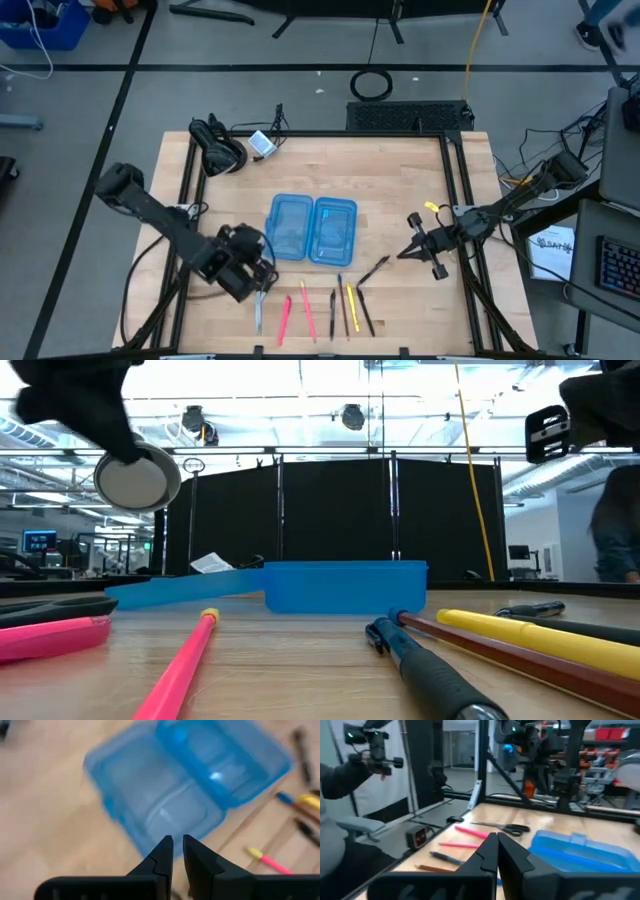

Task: Pick & place school supplies into a supply box
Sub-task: Put the black scissors into the blue supply box

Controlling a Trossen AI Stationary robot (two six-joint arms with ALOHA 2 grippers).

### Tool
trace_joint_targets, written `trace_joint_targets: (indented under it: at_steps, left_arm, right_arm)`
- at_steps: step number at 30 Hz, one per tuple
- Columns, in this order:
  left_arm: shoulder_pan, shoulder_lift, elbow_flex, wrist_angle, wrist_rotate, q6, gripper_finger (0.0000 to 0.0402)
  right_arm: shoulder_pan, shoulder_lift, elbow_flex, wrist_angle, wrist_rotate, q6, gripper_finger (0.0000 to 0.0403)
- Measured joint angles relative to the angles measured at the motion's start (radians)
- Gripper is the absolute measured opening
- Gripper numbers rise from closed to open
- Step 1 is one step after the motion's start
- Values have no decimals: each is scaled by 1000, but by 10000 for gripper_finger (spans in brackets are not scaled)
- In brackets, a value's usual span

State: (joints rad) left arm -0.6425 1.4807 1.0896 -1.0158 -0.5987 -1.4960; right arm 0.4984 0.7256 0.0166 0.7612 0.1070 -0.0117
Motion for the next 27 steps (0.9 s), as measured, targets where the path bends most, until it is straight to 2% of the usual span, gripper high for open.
trace_joint_targets:
  at_steps: [7, 10, 14, 21, 24, 27]
  left_arm:
    - [-29, 152, -12, -8, 98, -274, 48]
    - [-15, 208, -12, 26, 192, -333, 68]
    - [18, 259, -12, 118, 314, -347, 136]
    - [73, 262, -12, 220, 399, -321, 287]
    - [86, 252, -11, 220, 439, -328, 326]
    - [88, 255, -11, 220, 472, -346, 344]
  right_arm:
    - [3, 1, -1, -16, -8, 48, 0]
    - [3, 1, -1, -49, -8, 56, 0]
    - [3, 1, -1, -63, -8, 52, 0]
    - [3, 1, -2, -62, -8, 49, 0]
    - [3, 1, -2, -62, -8, 42, 0]
    - [3, 1, -2, -63, -8, 42, 0]
